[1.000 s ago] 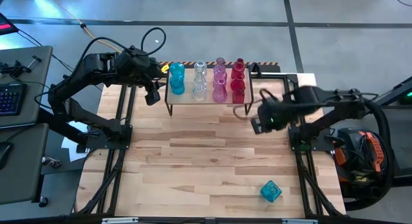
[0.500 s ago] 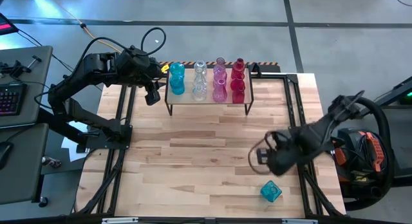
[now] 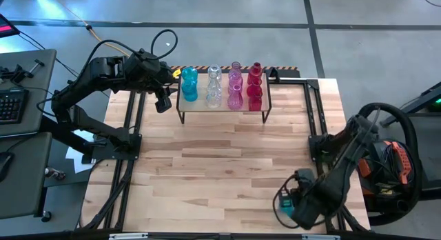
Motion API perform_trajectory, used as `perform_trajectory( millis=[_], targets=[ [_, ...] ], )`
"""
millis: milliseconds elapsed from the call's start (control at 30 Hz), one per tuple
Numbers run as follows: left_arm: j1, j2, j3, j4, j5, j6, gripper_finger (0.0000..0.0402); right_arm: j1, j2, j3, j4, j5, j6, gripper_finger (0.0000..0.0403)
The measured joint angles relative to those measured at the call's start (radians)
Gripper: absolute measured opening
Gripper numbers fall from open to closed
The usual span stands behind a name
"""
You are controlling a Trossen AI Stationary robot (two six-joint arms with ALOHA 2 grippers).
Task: Sort vases onto shelf
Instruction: Put the blue vase on the shelf aligned with the other blue vase
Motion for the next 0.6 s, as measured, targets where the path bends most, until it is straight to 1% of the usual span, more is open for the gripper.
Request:
perform_trajectory(
  millis=[300,600],
  targets=[
    [0.0,0.0,0.0,0.0,0.0,0.0,0.0136,0.029,0.092,0.0,0.022,-0.038,0.003,0.0103],
    [0.0,0.0,0.0,0.0,0.0,0.0,0.0136,0.031,0.133,0.0,0.007,-0.07,0.003,0.0103]
  ],
)
